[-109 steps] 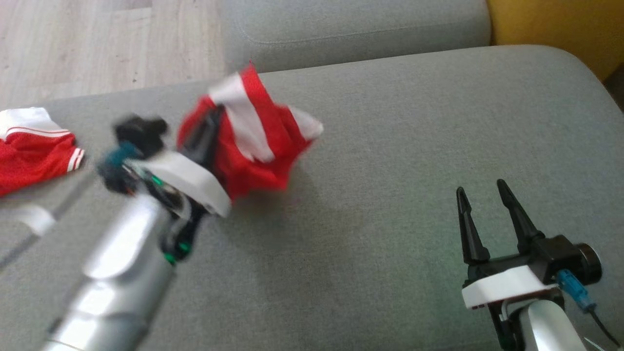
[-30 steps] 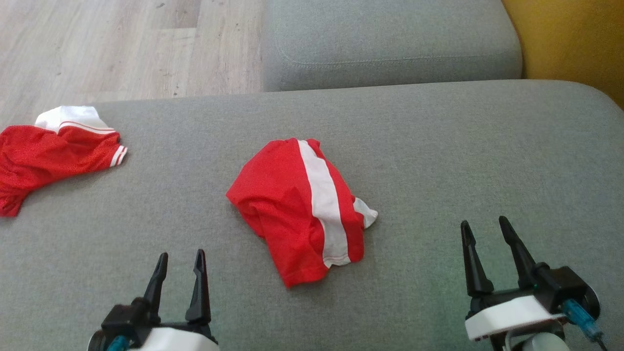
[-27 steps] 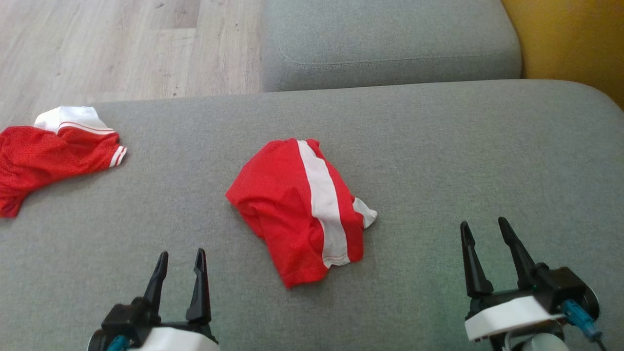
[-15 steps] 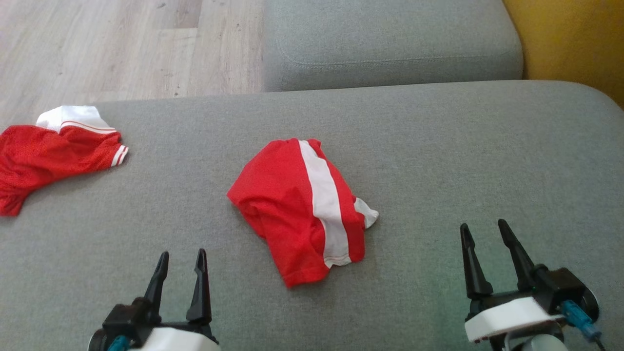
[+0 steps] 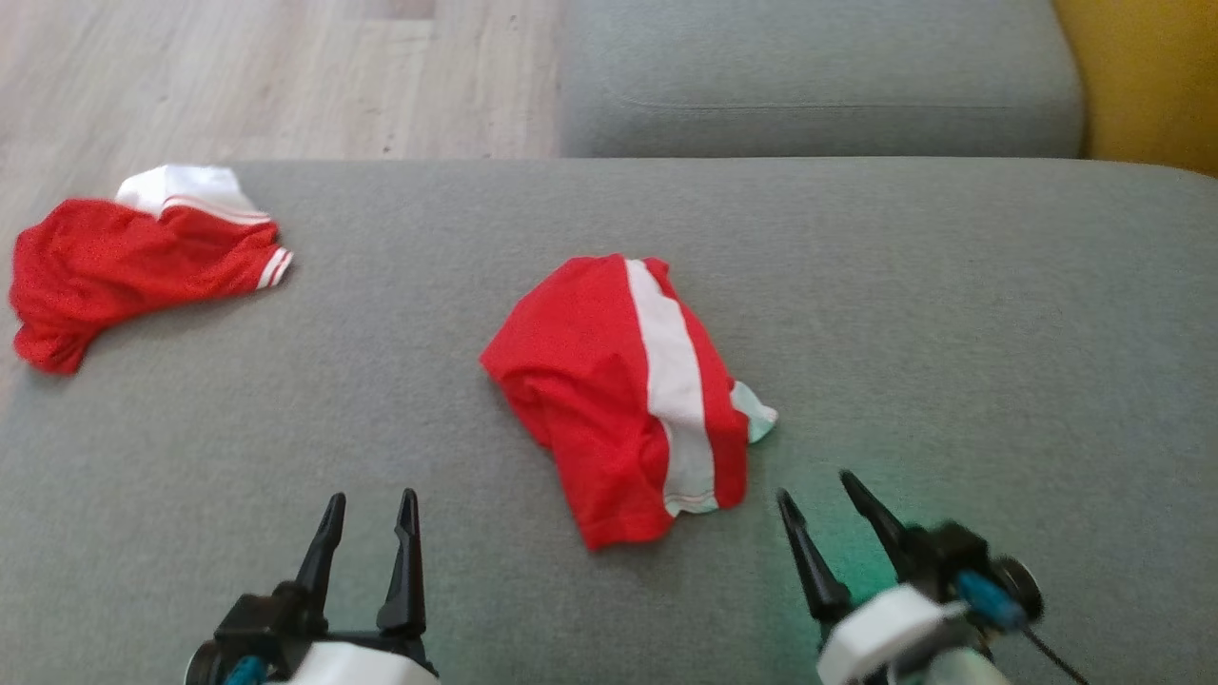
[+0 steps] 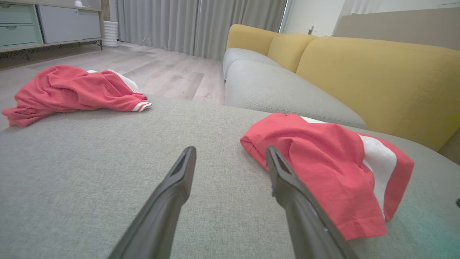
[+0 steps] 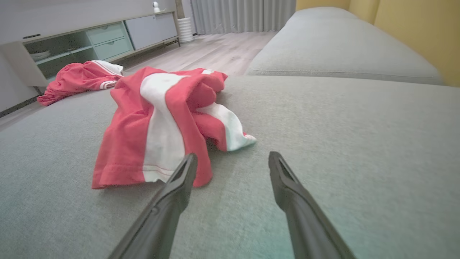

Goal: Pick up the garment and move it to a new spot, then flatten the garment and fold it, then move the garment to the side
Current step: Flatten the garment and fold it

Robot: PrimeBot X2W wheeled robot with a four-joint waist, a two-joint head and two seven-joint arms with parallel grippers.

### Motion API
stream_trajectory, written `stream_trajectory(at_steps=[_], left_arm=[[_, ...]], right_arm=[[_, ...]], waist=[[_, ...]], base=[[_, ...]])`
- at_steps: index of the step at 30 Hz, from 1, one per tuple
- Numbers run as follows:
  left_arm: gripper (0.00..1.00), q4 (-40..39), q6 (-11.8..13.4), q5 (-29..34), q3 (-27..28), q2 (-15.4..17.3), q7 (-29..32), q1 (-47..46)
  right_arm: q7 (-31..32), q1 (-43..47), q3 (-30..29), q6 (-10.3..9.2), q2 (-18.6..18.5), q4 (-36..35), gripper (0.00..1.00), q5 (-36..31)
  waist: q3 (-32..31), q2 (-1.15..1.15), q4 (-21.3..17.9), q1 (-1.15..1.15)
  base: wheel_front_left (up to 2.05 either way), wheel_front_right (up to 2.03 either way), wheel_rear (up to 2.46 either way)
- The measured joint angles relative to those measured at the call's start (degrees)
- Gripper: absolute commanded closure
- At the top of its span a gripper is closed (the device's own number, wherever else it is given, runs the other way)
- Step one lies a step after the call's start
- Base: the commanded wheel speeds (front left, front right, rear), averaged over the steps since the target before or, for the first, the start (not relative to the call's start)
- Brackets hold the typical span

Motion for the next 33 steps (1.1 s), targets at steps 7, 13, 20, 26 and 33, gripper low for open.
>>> stream_trajectory(at_steps=[7, 13, 20, 26, 33], left_arm=[[0.00, 0.15, 0.00, 0.00, -0.33, -0.20, 0.00, -0.04], [0.00, 0.83, -0.30, 0.00, -0.41, -0.33, 0.00, -0.23], [0.00, 1.09, -0.30, 0.48, -0.41, -0.60, 0.00, -0.38], [0.00, 1.41, -0.30, 0.49, -0.33, -0.78, 0.00, -0.49], [0.00, 1.44, -0.24, 0.51, -0.19, -0.98, 0.00, -0.43]], right_arm=[[0.54, -9.12, 5.13, 0.00, -0.09, 11.61, 0.00, 2.45], [0.58, -12.78, 9.85, 0.00, -0.13, 19.09, 0.00, 6.36], [0.49, -17.42, 14.69, 0.00, -0.16, 23.65, 0.77, 10.02], [-0.01, -19.21, 15.26, 0.00, -0.18, 25.46, 1.00, 10.57], [-0.07, -19.26, 6.88, 0.01, -0.83, 21.93, 1.00, 4.35]], waist=[[1.09, 0.00, 2.95, 0.00], [2.23, 0.00, 4.49, 0.00], [2.89, 0.00, 4.52, 0.00], [3.07, 0.00, 3.44, 0.01], [2.00, 0.00, 1.43, 0.00]], base=[[0.00, 0.00, 0.00], [0.00, 0.00, 0.00], [0.00, 0.00, 0.00], [0.00, 0.00, 0.00], [0.00, 0.00, 0.00]])
